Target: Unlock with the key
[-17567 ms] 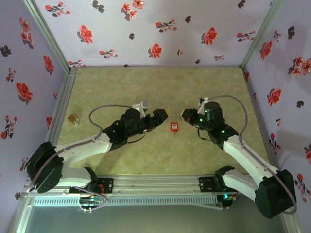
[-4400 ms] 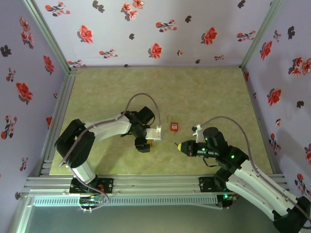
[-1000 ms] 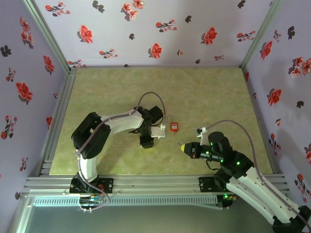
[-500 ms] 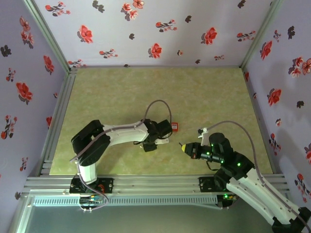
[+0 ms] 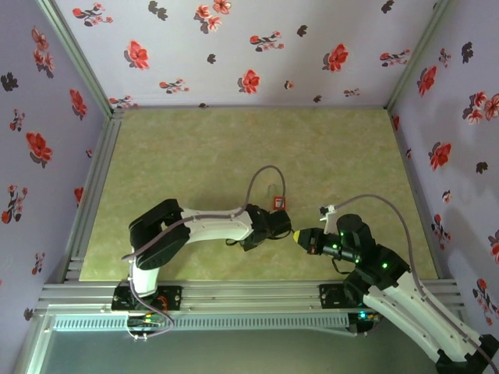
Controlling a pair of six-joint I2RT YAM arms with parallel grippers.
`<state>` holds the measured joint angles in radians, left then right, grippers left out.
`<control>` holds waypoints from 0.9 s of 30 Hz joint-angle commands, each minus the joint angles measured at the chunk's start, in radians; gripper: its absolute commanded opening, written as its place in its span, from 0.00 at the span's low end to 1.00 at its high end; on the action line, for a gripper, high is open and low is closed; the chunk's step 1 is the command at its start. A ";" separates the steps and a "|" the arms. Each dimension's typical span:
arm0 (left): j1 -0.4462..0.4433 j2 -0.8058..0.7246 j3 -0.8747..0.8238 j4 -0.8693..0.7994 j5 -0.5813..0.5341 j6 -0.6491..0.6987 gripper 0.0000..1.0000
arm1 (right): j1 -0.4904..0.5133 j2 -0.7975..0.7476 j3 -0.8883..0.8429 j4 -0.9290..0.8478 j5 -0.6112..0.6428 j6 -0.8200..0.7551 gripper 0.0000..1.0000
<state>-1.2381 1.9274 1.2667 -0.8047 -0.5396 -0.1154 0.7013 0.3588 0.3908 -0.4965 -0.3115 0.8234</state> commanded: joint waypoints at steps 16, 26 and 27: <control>-0.135 0.098 0.067 -0.130 -0.217 -0.518 0.00 | 0.000 -0.009 0.074 -0.079 0.084 -0.001 0.00; -0.208 0.111 0.092 -0.177 -0.237 -0.629 0.00 | -0.003 -0.010 0.154 -0.182 0.133 -0.036 0.00; -0.211 0.114 0.099 -0.181 -0.235 -0.630 0.00 | -0.004 -0.008 0.160 -0.189 0.137 -0.039 0.00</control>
<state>-1.4391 2.0151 1.3418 -0.9543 -0.7788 -0.6758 0.7006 0.3588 0.5125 -0.6388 -0.2115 0.8112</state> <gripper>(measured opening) 0.047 0.042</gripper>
